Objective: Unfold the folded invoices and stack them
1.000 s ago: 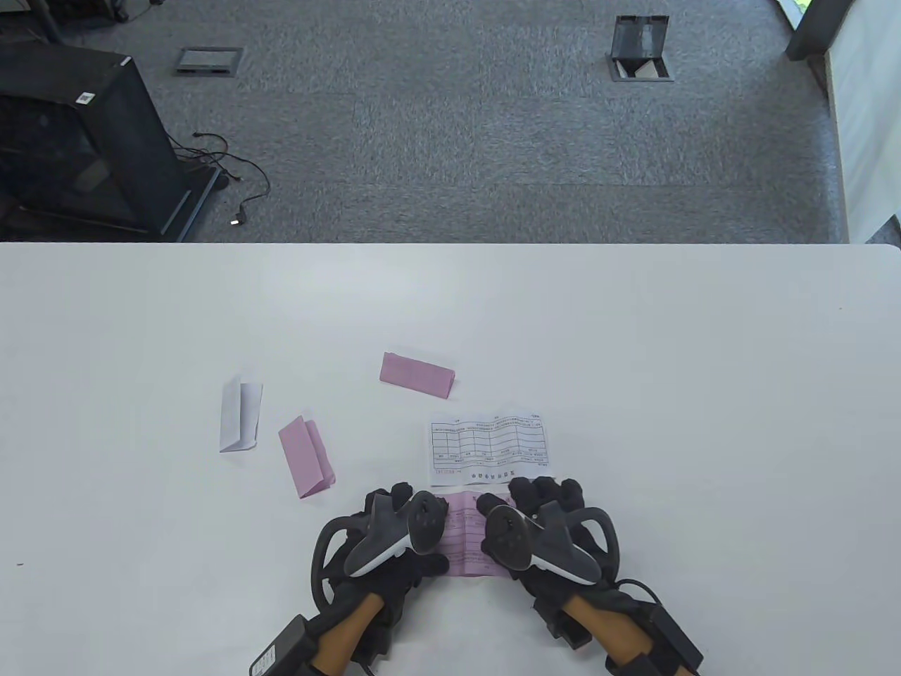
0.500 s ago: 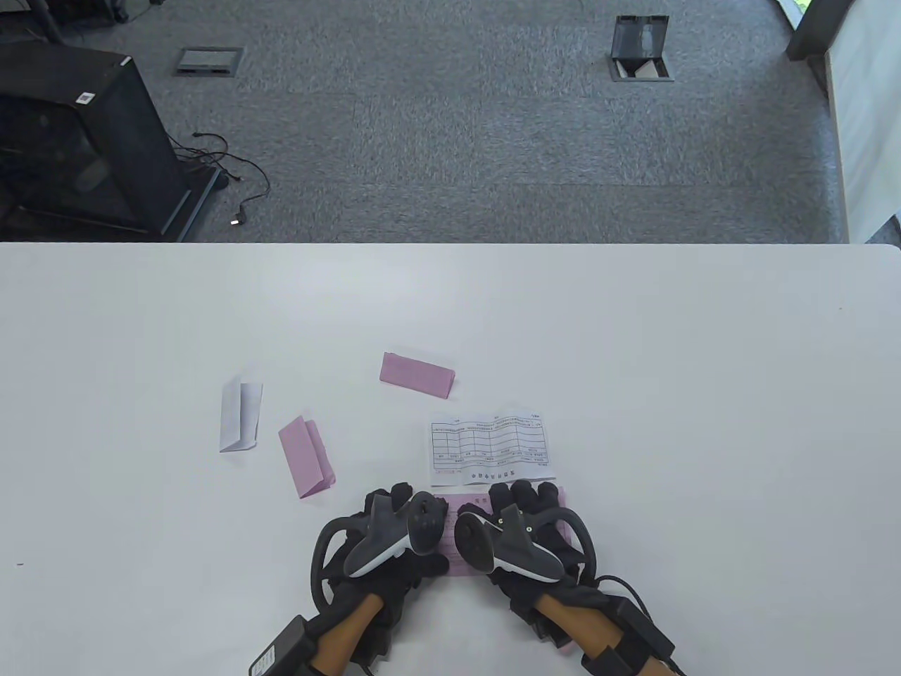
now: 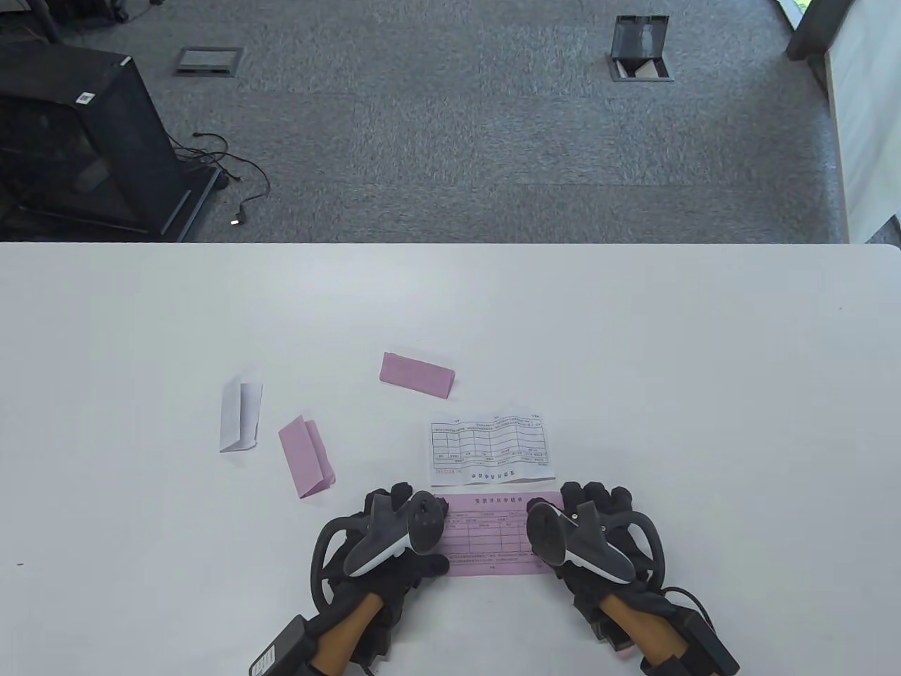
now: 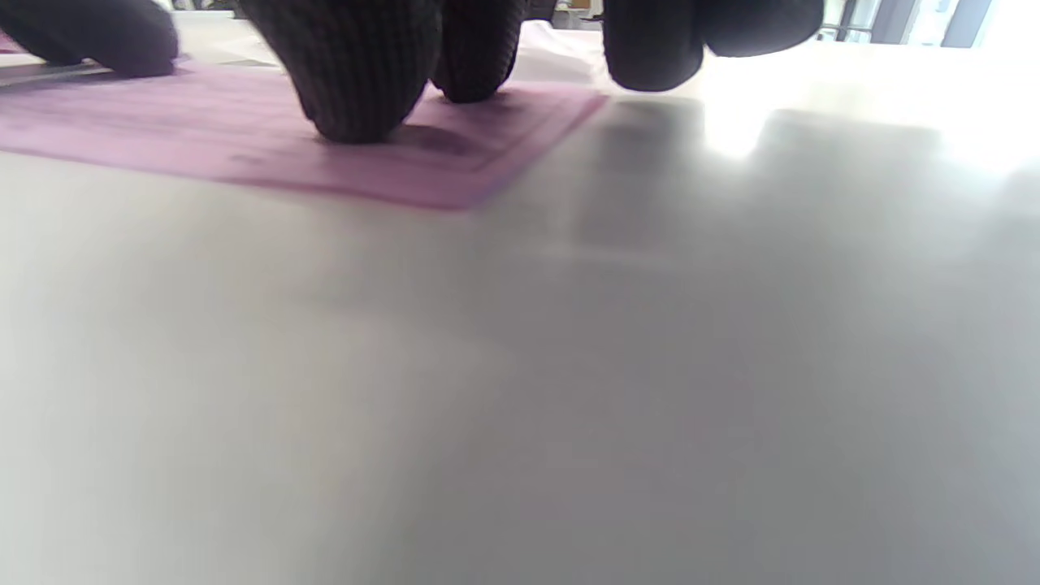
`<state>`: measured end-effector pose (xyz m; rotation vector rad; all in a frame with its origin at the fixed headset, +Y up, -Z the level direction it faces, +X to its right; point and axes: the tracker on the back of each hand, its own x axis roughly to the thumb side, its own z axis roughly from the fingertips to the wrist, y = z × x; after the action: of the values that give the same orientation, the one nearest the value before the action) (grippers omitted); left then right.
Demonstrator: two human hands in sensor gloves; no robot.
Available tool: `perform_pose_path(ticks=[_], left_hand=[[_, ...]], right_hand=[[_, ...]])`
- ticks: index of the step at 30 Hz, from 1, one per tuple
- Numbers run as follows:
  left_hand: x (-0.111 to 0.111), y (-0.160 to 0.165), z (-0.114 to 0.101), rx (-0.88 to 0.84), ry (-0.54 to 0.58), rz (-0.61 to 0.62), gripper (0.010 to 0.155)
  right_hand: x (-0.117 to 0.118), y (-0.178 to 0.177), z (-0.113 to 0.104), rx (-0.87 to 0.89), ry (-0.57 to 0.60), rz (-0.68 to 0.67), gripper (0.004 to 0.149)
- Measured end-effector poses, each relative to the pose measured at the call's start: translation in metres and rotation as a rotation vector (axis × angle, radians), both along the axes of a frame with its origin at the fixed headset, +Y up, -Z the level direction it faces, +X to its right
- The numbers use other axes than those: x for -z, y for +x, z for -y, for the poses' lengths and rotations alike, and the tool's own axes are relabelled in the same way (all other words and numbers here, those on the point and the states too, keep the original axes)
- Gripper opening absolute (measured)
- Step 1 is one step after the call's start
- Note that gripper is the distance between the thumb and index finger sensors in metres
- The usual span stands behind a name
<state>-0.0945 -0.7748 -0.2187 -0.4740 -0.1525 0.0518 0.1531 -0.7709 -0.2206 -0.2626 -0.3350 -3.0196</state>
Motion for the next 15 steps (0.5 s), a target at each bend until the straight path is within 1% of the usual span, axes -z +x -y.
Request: perform_pose_path(ticks=[6, 15], left_hand=[[0.000, 0.000, 0.000, 0.000, -0.004, -0.004, 0.079], [0.000, -0.001, 0.000, -0.002, -0.004, -0.004, 0.080]], right_hand=[[0.001, 0.017, 0.000, -0.005, -0.004, 0.040, 0.060], [0.003, 0.020, 0.000, 0.031, -0.034, 0.074, 0.061]])
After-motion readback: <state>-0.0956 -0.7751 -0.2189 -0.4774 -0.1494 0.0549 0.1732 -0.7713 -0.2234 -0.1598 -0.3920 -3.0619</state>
